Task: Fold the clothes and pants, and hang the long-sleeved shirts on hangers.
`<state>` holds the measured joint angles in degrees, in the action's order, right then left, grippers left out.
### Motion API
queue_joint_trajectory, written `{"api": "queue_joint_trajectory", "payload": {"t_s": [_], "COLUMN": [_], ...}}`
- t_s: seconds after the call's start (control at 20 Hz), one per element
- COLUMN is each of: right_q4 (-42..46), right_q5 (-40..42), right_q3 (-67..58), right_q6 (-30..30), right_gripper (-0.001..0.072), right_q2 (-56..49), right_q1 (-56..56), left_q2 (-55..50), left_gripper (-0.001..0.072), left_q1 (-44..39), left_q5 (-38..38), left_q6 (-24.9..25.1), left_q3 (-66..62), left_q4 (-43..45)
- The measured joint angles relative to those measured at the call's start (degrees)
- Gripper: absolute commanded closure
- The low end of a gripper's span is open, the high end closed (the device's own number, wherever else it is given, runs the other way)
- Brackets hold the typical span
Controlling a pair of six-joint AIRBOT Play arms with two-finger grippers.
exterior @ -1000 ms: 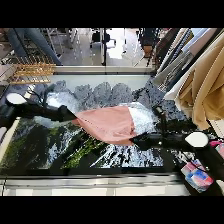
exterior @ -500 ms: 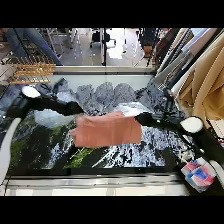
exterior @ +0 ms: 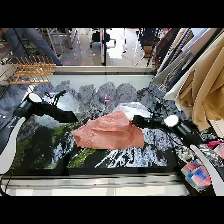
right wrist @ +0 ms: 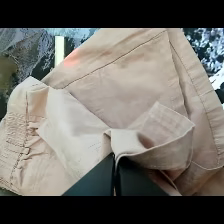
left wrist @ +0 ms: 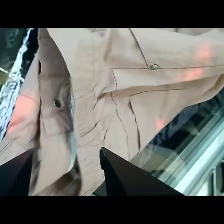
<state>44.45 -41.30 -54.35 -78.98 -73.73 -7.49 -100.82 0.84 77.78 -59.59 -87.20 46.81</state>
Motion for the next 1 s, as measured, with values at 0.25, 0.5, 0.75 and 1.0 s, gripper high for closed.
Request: {"api": "queue_joint_trajectory", "payload": {"t_s": [0.25,0.5,0.75,1.0], "right_q4": [0.85,1.31,1.44,2.36], "right_q5": [0.20,0.07,-0.52,-1.42], "right_q3": [0.00,0.00,0.00,-0.02], "right_q6": [0.52,0.59,0.61,0.81], "right_gripper": [0.0697,0.0697,0.0697,0.0699], "right_q2": [-0.46,-0.50,-0.50,0.26], "right_q1": [0.00,0.00,0.00,0.00], "left_q2": [-5.44,-8.57,-9.29,-8.72], "left_gripper": [0.0227,0.0229,0.0686,0.0702], "left_q1": [-2.05,-3.87,-5.22,-5.66], "left_q5": [-1.68,-3.23,-3.98,-2.10], "left_q6": [3.21,4.26,4.48,4.72], "left_q3": [-0.07,-0.31,-0.35,-0.35], "left_q4": [-7.72,-10.08,-10.64,-11.15]}}
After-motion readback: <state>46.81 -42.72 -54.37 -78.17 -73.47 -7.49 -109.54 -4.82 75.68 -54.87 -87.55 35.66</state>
